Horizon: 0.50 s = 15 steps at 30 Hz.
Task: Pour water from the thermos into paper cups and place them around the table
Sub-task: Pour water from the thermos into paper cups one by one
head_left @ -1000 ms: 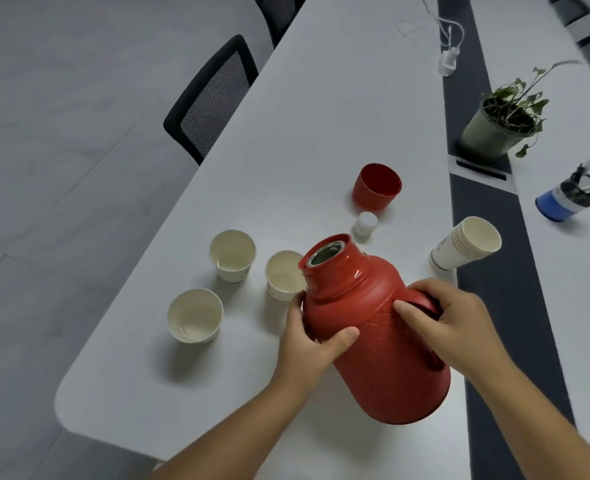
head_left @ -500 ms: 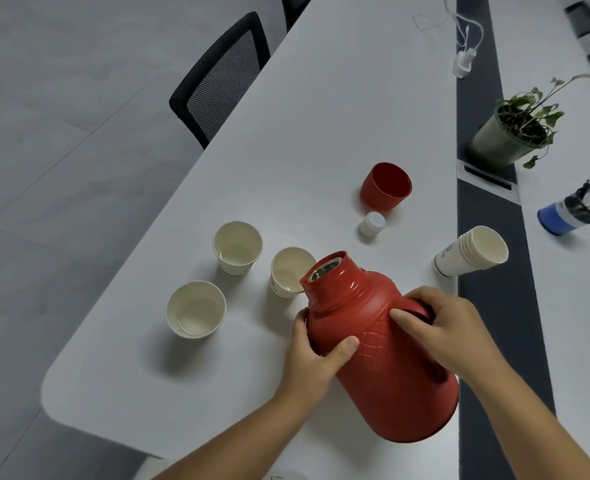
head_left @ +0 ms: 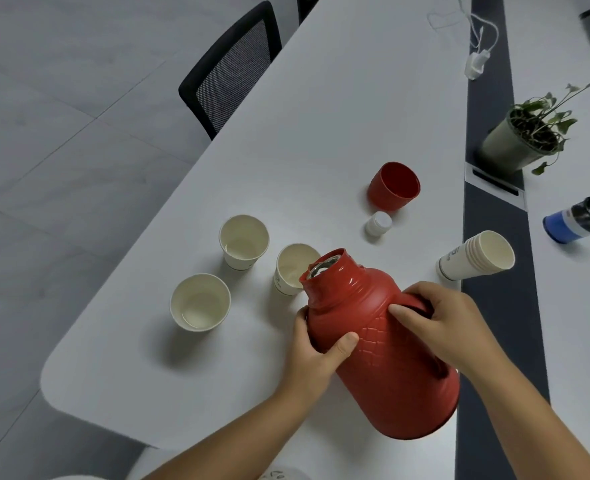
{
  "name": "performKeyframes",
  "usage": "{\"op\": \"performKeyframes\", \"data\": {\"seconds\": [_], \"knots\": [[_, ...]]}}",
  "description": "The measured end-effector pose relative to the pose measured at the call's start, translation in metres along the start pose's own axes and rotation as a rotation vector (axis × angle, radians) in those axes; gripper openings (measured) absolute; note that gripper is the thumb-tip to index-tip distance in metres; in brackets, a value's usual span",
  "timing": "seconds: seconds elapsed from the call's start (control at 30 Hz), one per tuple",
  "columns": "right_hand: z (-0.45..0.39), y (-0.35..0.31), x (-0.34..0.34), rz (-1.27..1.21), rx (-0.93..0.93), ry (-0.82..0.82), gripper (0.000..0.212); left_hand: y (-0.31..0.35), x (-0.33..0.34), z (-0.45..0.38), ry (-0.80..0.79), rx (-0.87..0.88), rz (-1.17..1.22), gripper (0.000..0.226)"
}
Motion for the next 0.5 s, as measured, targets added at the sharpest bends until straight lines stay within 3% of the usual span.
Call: {"op": "performKeyframes", "data": {"seconds": [0.5], "knots": [[0.0002,-0.0019,-0.0011,0.007,0.029,-0.006,0.015,-0.0016,0.0013,0.0,-0.002,-0.019,-0.019,0.069]]}}
Point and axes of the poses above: each hand's wrist, its own z-axis away from the middle knuckle, its own x-axis out of the palm, y = z × x, the point moved 2 cm from there along -z, towards the middle knuckle, and after that the axes turned 14 degrees about x, right-handed, at the moved point
